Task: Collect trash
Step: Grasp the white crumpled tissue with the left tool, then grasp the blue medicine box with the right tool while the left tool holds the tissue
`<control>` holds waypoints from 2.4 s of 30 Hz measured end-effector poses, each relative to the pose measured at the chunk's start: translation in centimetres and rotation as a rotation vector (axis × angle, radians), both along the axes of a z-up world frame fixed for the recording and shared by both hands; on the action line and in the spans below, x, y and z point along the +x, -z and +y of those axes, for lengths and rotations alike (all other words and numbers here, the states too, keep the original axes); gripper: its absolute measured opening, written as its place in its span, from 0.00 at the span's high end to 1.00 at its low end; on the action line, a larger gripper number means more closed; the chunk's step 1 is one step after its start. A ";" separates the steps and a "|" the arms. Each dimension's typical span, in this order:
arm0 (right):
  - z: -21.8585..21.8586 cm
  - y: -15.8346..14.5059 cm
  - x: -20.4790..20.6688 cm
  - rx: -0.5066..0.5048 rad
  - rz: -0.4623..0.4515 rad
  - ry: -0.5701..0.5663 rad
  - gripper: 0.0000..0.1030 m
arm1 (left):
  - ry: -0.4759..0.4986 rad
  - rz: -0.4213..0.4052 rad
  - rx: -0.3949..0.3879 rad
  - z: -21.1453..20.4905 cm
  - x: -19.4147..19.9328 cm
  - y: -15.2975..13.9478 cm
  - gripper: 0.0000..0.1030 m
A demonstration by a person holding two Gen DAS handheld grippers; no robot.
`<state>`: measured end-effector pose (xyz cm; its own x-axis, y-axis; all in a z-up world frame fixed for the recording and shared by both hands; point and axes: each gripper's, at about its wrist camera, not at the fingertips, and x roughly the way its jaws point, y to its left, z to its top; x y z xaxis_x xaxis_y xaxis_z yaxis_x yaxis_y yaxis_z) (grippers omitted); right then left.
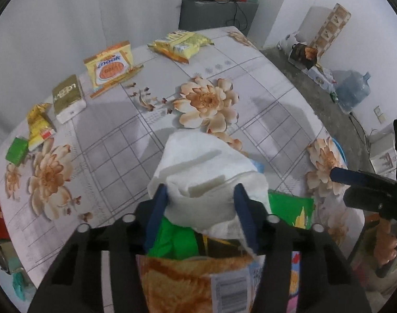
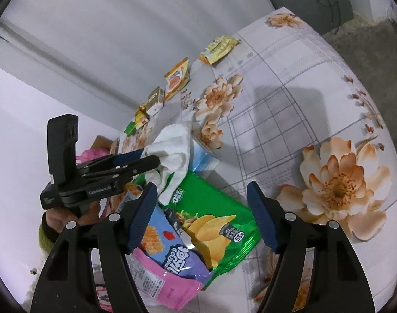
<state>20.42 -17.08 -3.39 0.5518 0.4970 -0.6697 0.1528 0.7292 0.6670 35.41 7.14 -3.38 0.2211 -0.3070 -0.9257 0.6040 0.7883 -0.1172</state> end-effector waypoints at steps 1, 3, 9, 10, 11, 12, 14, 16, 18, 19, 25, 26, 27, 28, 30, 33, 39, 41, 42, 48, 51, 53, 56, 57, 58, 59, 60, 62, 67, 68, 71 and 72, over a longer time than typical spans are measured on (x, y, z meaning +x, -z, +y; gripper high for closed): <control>-0.1 0.1 0.0 0.004 0.002 0.001 0.34 | 0.000 -0.005 0.001 0.0 0.0 0.1 0.59; -0.2 0.4 -0.1 0.008 0.007 0.003 0.34 | -0.002 -0.013 0.002 0.0 -0.1 0.1 0.68; -0.7 0.7 -0.6 0.014 0.004 0.008 0.34 | -0.023 -0.058 -0.008 0.5 0.1 -0.6 0.88; -0.7 0.7 -0.6 0.014 0.002 0.009 0.34 | -0.031 -0.063 -0.019 0.7 0.1 -0.9 0.89; -0.8 0.6 -0.7 0.014 0.000 0.010 0.34 | -0.038 -0.069 -0.029 0.8 0.1 -1.1 0.90; -0.8 0.6 -0.8 0.015 -0.003 0.010 0.34 | -0.044 -0.075 -0.035 0.9 0.2 -1.3 0.91; -1.0 0.6 -0.9 0.016 -0.006 0.009 0.34 | -0.075 -0.107 -0.050 1.3 0.3 -1.9 0.92; -1.1 0.5 -0.8 0.021 -0.008 0.007 0.34 | -0.116 -0.140 -0.076 2.0 0.3 -2.8 0.92; -1.1 0.5 -0.6 0.030 -0.005 0.004 0.34 | -0.146 -0.156 -0.103 2.7 0.5 -3.5 0.93; -1.1 0.5 -0.5 0.034 -0.004 0.002 0.34 | -0.168 -0.167 -0.124 3.2 0.6 -4.0 0.93; -0.4 1.5 1.6 0.101 0.054 -0.036 0.34 | -0.259 -0.210 -0.198 5.9 1.1 -6.0 0.93; -0.3 1.8 2.0 0.115 0.071 -0.042 0.34 | -0.269 -0.216 -0.204 6.3 1.1 -6.2 0.93; -0.2 2.3 2.5 0.132 0.093 -0.044 0.34 | -0.277 -0.222 -0.210 6.6 1.2 -6.3 0.93; -0.1 2.8 3.1 0.152 0.120 -0.044 0.34 | -0.287 -0.229 -0.216 7.0 1.2 -6.5 0.93; 0.1 4.2 4.4 0.206 0.183 -0.044 0.34 | -0.297 -0.231 -0.224 7.6 1.1 -6.5 0.93; 0.5 5.7 6.2 0.257 0.253 -0.035 0.33 | -0.305 -0.223 -0.223 8.2 0.9 -6.0 0.93; 2.3 6.6 9.5 0.224 0.327 -0.048 0.32 | -0.316 -0.212 -0.232 9.1 0.6 -5.3 0.93; 3.2 6.3 10.7 0.189 0.343 -0.057 0.29 | -0.321 -0.210 -0.236 9.4 0.8 -5.3 0.93; 4.0 6.1 11.6 0.163 0.352 -0.064 0.27 | -0.324 -0.210 -0.237 9.6 0.9 -5.3 0.93; 7.0 5.8 14.7 0.076 0.392 -0.059 0.23 | -0.348 -0.208 -0.248 10.6 1.2 -5.3 0.93; 7.8 5.3 16.1 -0.013 0.388 -0.051 0.23 | -0.367 -0.207 -0.262 11.4 1.4 -5.4 0.93; 8.6 5.2 17.0 -0.062 0.395 -0.059 0.23 | -0.376 -0.205 -0.268 11.9 1.4 -5.4 0.93; 9.6 5.4 17.3 -0.121 0.390 -0.071 0.31 | -0.386 -0.204 -0.278 12.4 1.5 -5.4 0.93; 9.9 5.4 17.0 -0.142 0.383 -0.080 0.36 | -0.389 -0.203 -0.281 12.6 1.4 -5.4 0.93; 10.2 5.4 17.3 -0.159 0.377 -0.088 0.38 | -0.390 -0.202 -0.282 12.7 1.4 -5.4 0.93; 10.5 5.4 17.5 -0.169 0.375 -0.093 0.39 | -0.391 -0.202 -0.283 12.9 1.4 -5.3 0.93; 10.6 5.4 17.4 -0.173 0.376 -0.095 0.39 | -0.392 -0.201 -0.283 12.9 1.3 -5.3 0.93; 10.5 5.5 17.6 -0.163 0.391 -0.091 0.39 | -0.394 -0.199 -0.282 13.1 1.3 -5.2 0.93; 11.7 5.7 19.1 -0.173 0.450 -0.133 0.23 | -0.403 -0.195 -0.294 13.5 1.4 -5.2 0.93; 12.1 5.7 19.5 -0.186 0.461 -0.141 0.21 | -0.405 -0.196 -0.297 13.5 1.4 -5.3 0.93; 13.1 6.0 20.7 -0.235 0.508 -0.143 0.18 | -0.419 -0.198 -0.305 14.0 1.4 -5.4 0.93; 13.4 6.0 21.1 -0.250 0.526 -0.135 0.18 | -0.424 -0.198 -0.308 14.1 1.4 -5.4 0.93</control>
<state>41.47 -3.70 -9.43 0.0572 0.3315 -0.9417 0.3115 0.8903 0.3323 36.84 21.28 2.06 0.5449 -0.4031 -0.7353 0.2758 0.9142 -0.2969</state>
